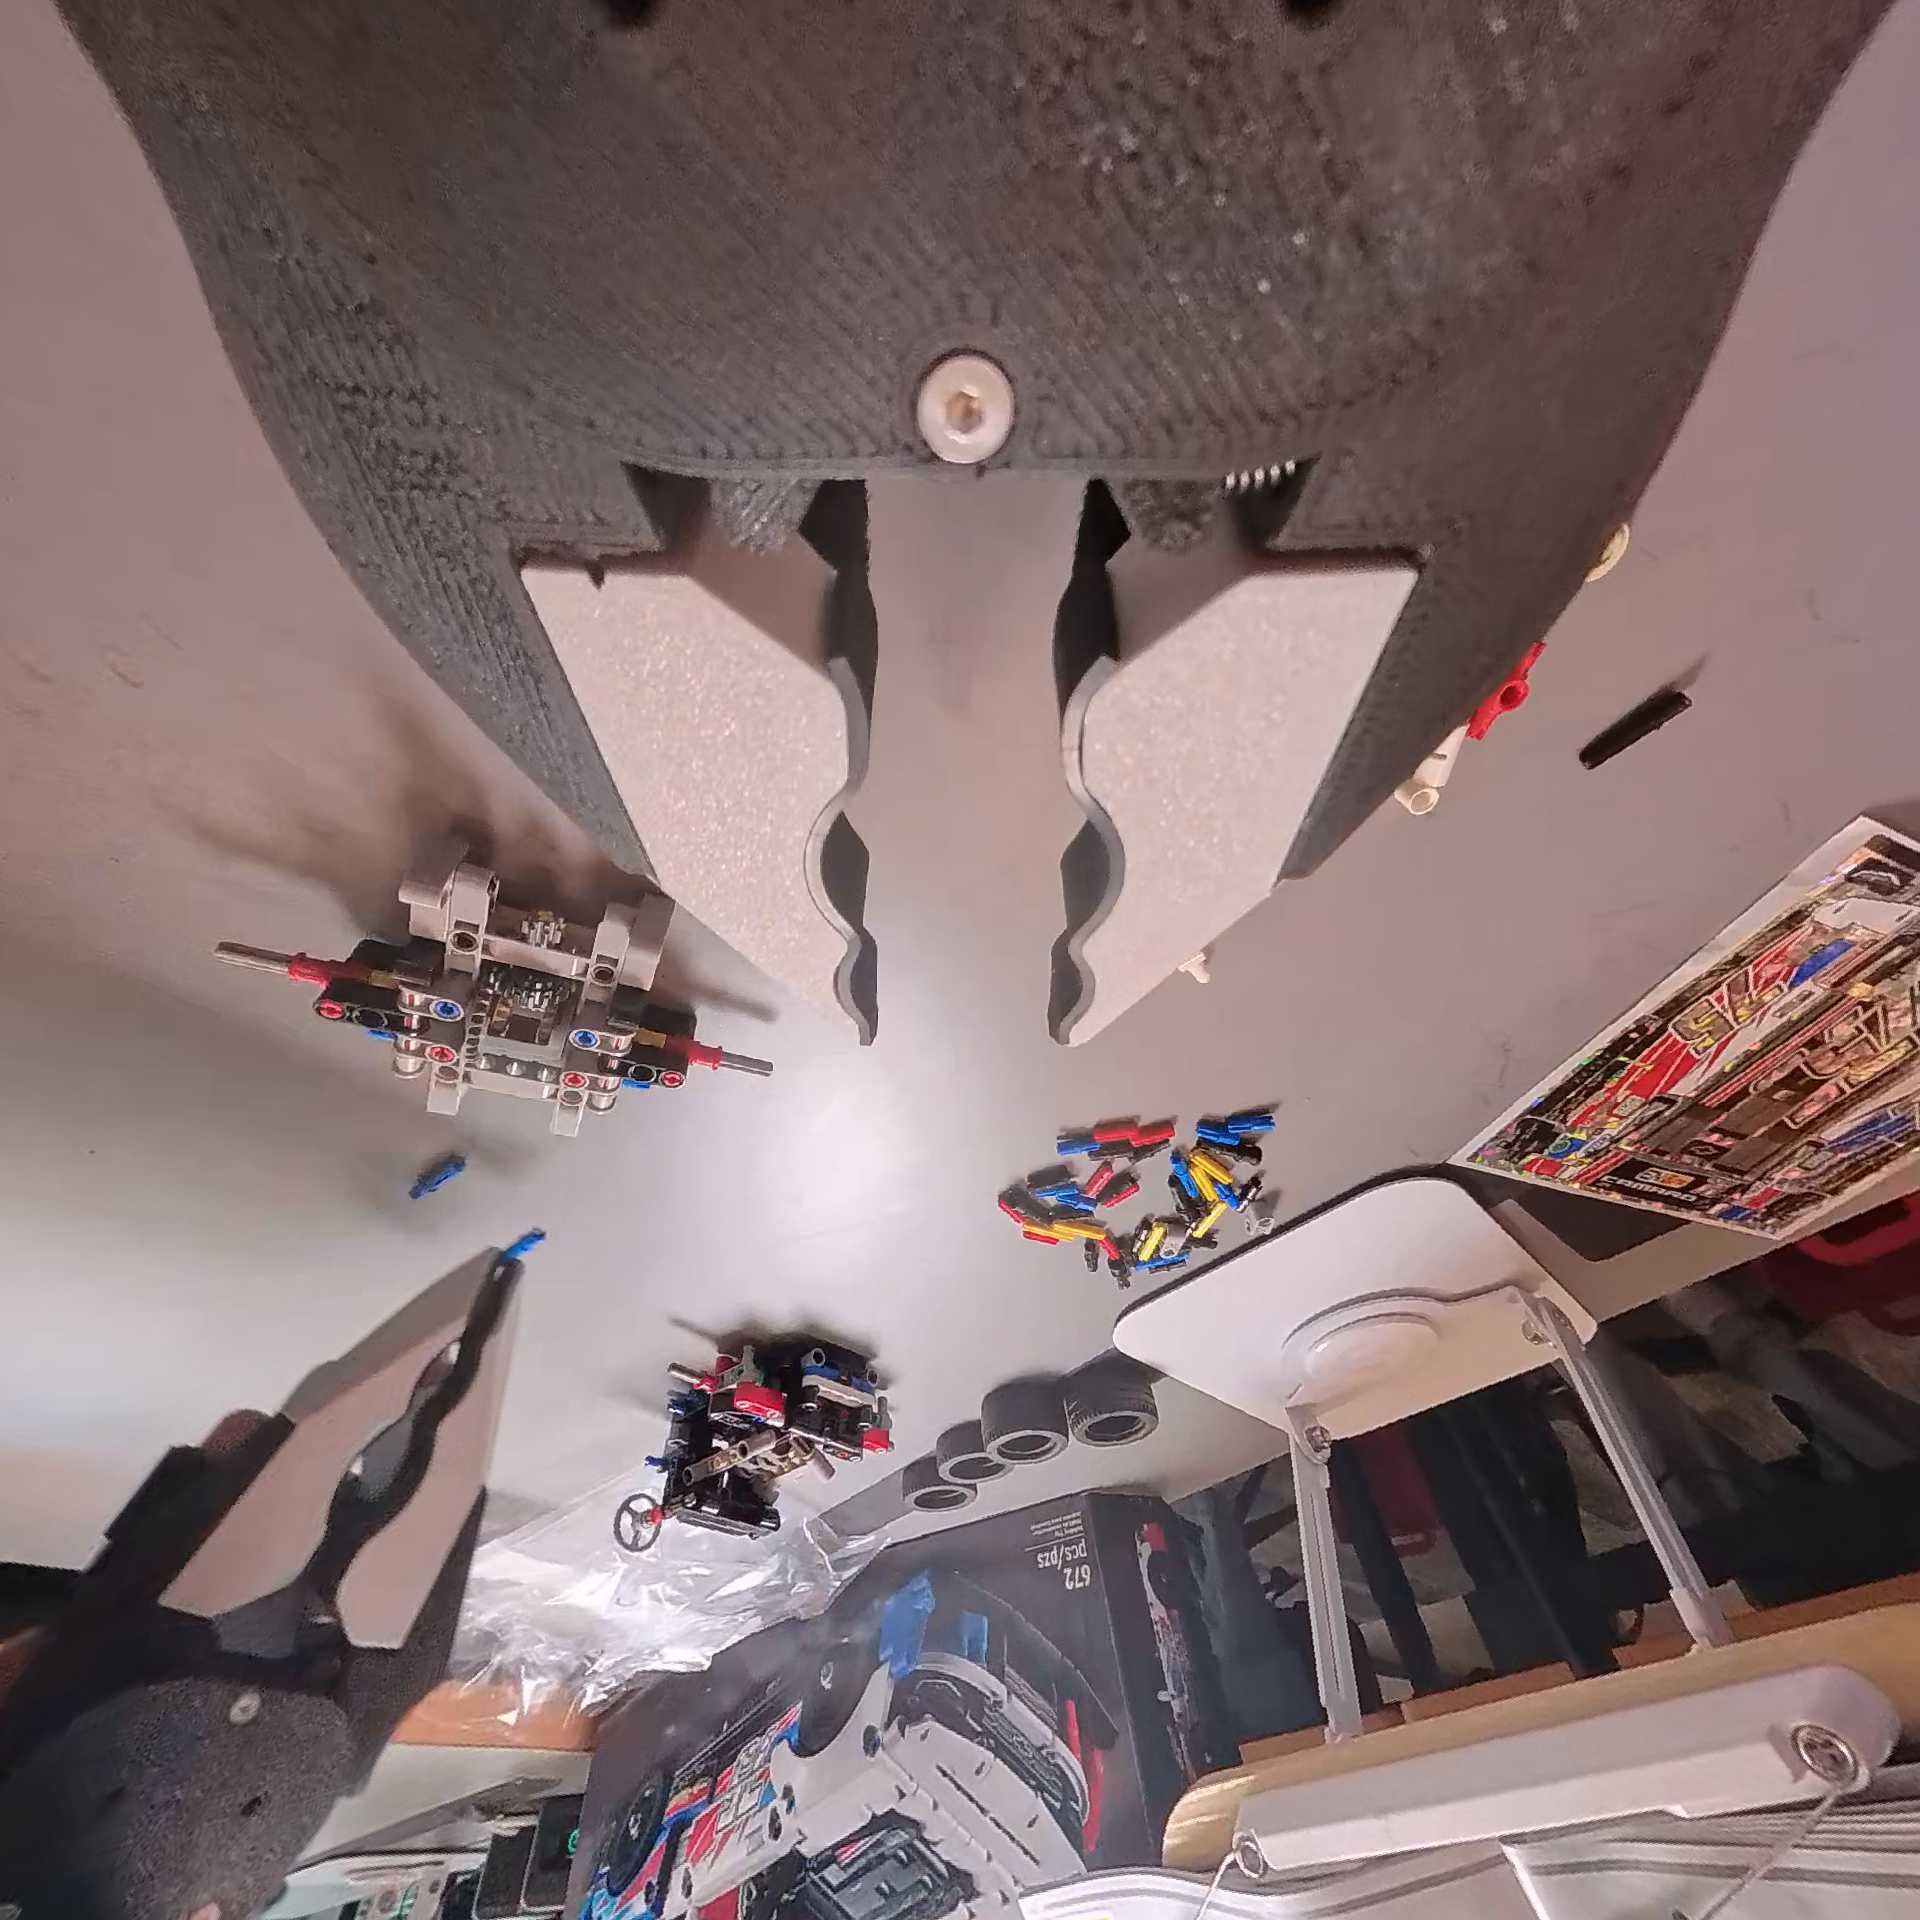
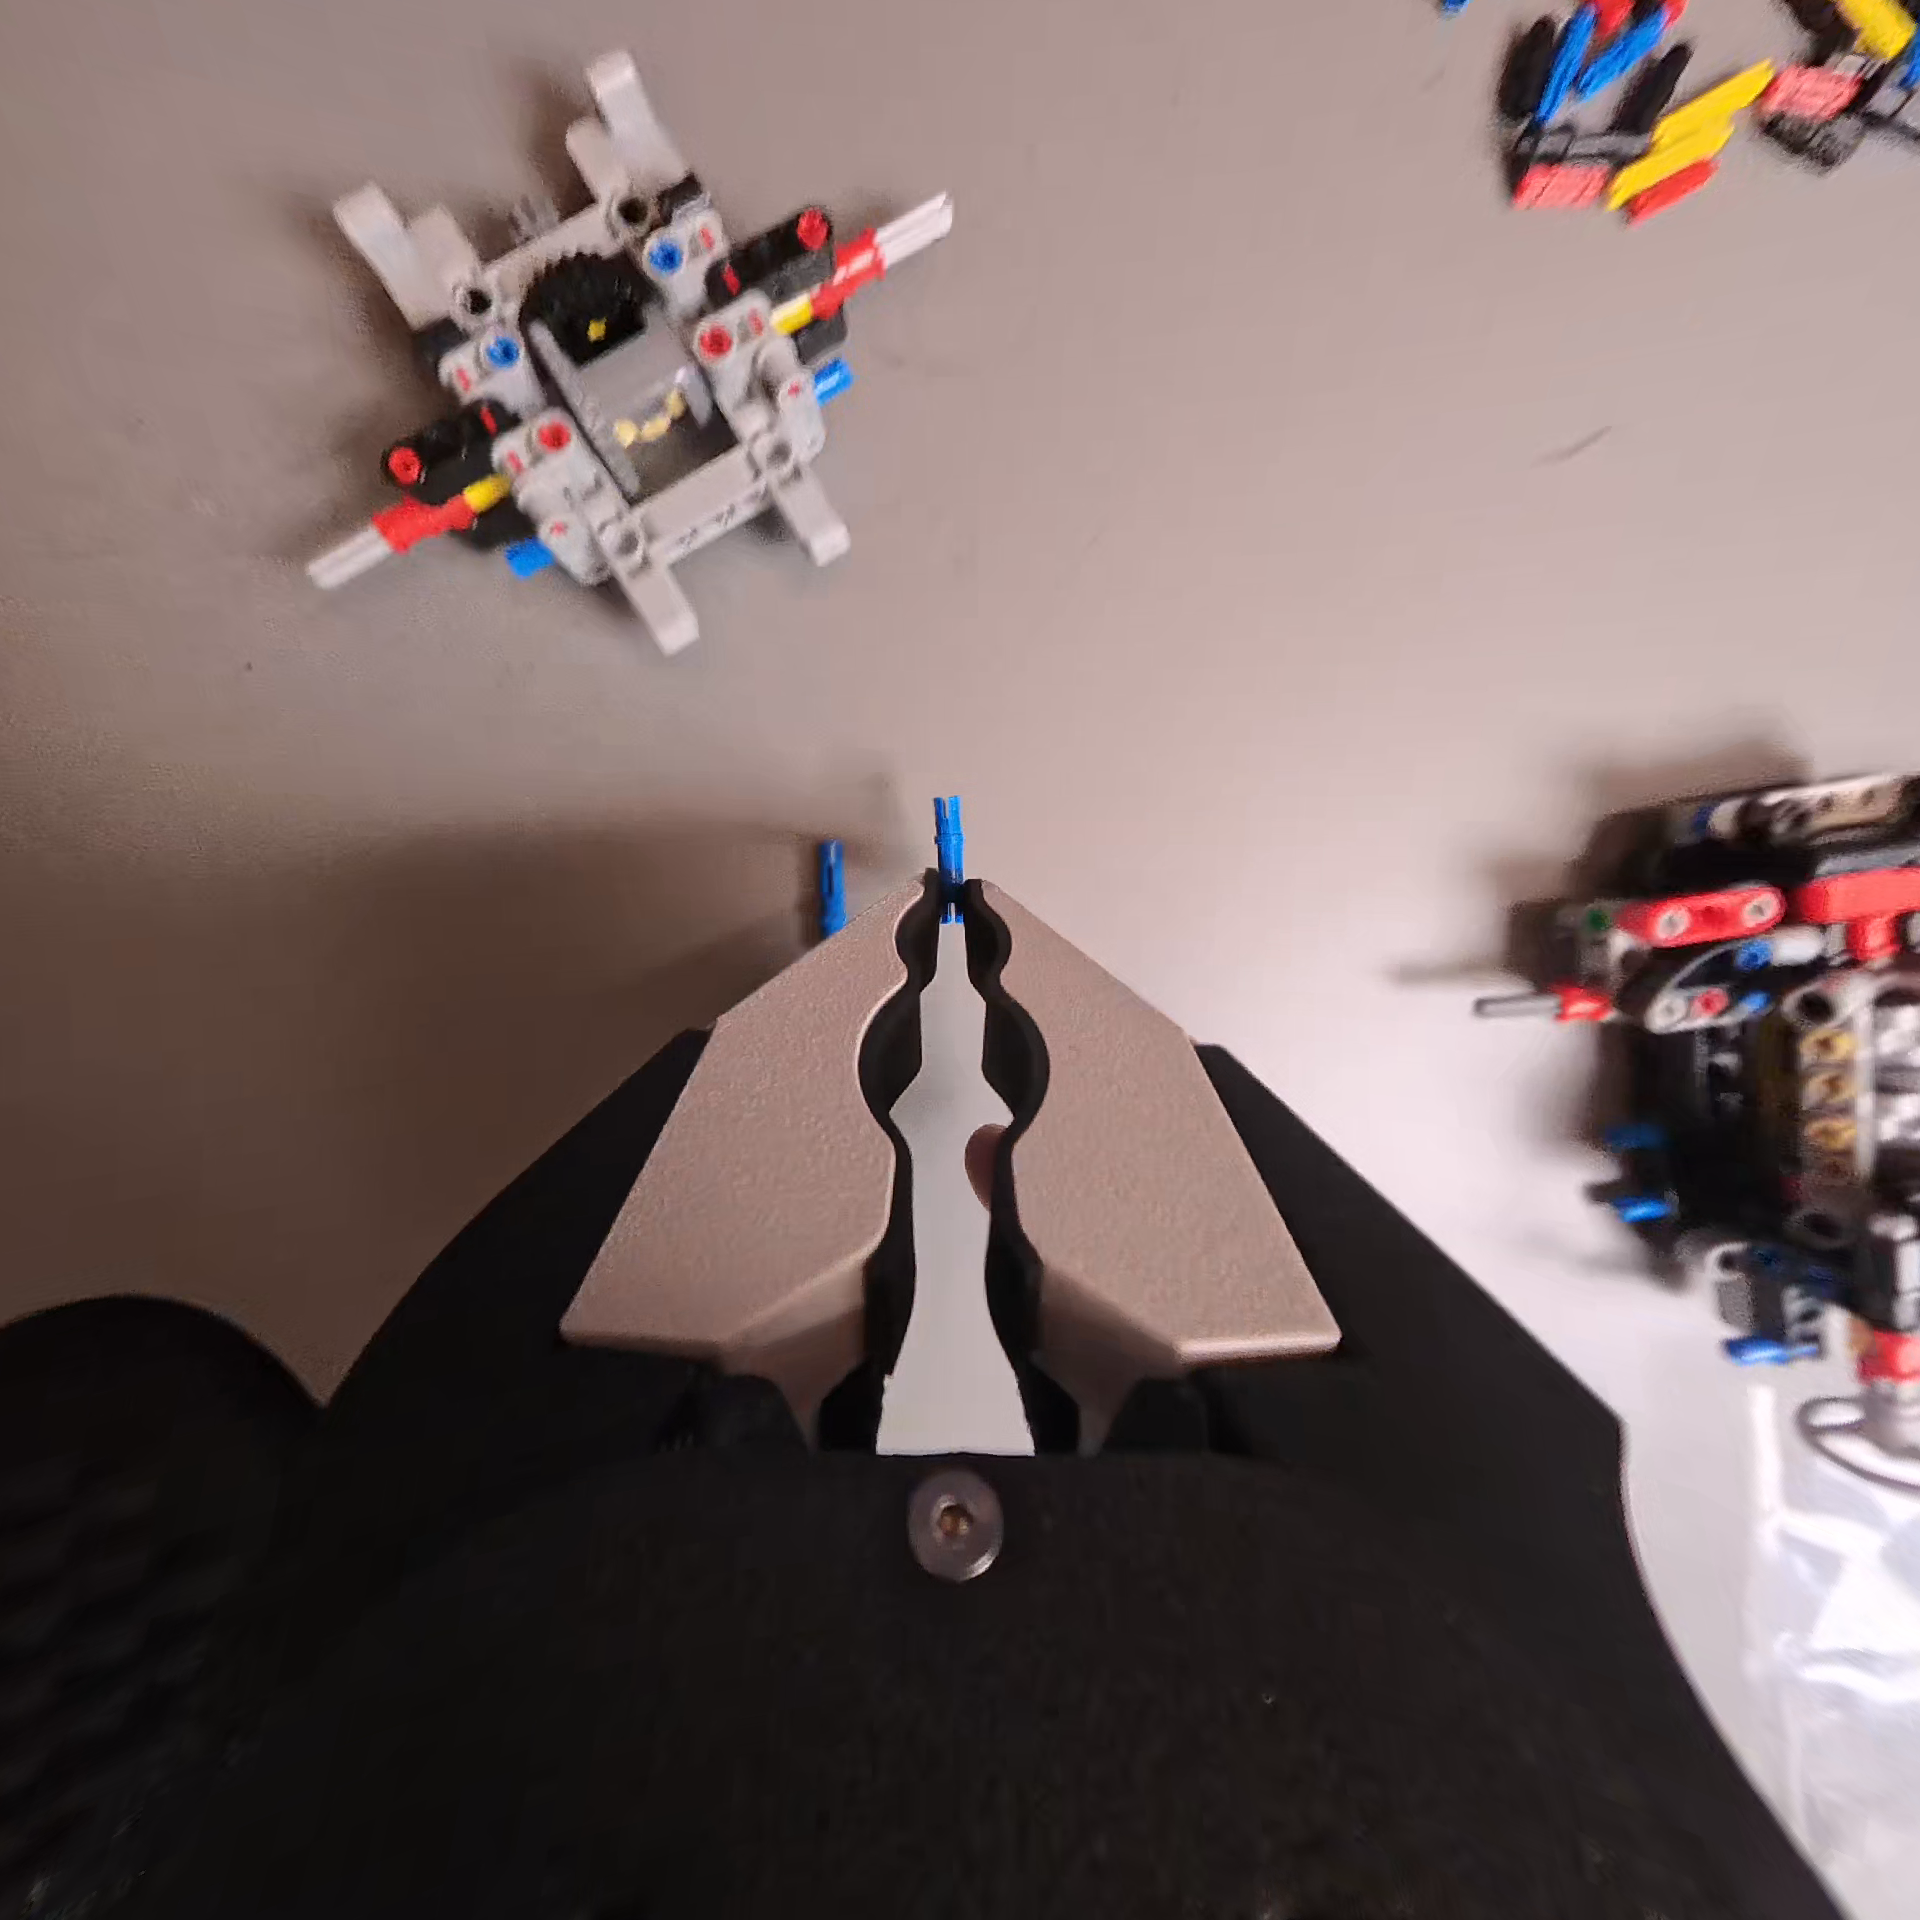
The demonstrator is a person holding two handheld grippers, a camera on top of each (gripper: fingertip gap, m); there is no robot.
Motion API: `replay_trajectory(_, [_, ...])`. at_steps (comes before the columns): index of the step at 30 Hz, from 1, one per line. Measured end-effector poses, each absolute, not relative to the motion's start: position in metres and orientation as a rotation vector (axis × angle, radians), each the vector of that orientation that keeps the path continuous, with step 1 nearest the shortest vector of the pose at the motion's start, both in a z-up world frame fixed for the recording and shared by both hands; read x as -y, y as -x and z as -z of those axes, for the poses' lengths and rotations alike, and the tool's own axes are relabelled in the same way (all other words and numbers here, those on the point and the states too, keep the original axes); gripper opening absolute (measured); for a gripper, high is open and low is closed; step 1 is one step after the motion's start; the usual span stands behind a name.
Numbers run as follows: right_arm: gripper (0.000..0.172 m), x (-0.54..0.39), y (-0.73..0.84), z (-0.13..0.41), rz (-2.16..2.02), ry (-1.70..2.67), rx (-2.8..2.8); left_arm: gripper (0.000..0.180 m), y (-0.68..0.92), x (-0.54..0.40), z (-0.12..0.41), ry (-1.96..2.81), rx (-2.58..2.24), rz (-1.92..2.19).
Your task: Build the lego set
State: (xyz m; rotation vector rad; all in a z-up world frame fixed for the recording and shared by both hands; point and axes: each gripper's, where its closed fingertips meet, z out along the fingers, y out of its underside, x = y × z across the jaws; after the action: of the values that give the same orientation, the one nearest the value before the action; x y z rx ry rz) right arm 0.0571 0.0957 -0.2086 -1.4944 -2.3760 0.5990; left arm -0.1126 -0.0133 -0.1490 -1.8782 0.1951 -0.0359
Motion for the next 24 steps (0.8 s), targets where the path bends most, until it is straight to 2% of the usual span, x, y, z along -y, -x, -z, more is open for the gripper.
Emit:
replay_trajectory(1, [0.002,-0.095,-0.064,0.213,-0.589,1.501,2.379,0.032,0.112,0.013,0.149,1.876,-0.194,0.040])
replay_trajectory(11, [0.007,-0.091,-0.071,0.220,-0.571,1.461,2.403,0.032,0.112,0.014,0.157,1.901,-0.189,0.019])
replay_trajectory(17, [0.010,-0.104,-0.033,0.173,-0.666,1.406,2.206,0.032,0.112,0.014,0.155,1.892,-0.190,0.027])
replay_trajectory(20, [0.006,-0.119,0.016,0.149,-0.672,1.382,2.018,0.032,0.111,0.013,0.155,1.890,-0.189,0.040])
replay_trajectory(24, [0.005,-0.131,0.084,0.151,-0.678,1.396,1.928,0.033,0.112,0.014,0.156,1.893,-0.183,0.039])
